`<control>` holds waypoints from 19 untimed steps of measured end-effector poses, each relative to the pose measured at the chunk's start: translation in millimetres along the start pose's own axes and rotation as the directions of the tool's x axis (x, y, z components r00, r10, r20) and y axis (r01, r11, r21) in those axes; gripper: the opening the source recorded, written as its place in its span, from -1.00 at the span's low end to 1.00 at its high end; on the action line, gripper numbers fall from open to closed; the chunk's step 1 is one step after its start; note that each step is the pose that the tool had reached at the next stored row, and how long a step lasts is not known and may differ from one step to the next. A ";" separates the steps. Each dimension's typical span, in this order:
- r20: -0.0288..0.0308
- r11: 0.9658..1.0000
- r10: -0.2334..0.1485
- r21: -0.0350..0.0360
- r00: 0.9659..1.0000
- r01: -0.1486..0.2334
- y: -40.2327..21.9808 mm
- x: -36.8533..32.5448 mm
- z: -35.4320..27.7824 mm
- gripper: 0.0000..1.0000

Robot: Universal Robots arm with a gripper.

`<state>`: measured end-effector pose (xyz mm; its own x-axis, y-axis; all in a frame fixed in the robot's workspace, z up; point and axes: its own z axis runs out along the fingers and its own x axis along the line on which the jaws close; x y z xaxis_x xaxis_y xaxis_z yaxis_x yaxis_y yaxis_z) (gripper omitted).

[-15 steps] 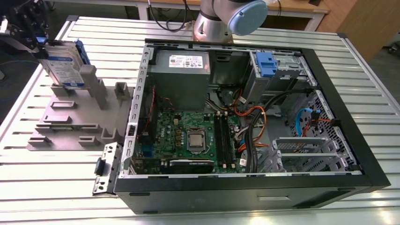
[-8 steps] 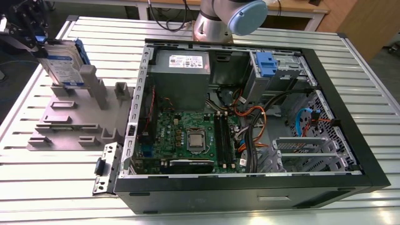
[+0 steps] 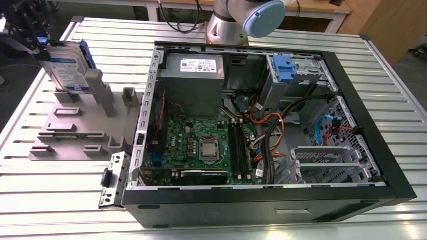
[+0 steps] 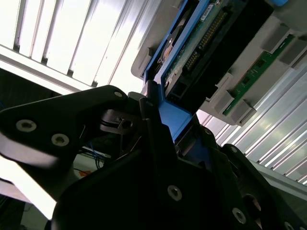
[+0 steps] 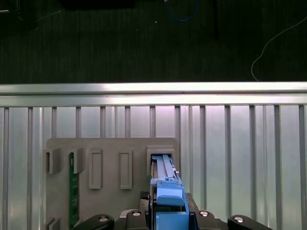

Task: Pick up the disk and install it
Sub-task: 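Pick up the disk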

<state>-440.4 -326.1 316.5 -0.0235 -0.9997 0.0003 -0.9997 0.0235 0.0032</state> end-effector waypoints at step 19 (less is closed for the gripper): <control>-0.004 1.000 0.000 0.000 1.000 0.000 0.0 0.0 -3.2 -0.27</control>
<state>-440.4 -326.1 319.7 -0.0236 -0.9997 0.0044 -0.9997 0.0236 0.0032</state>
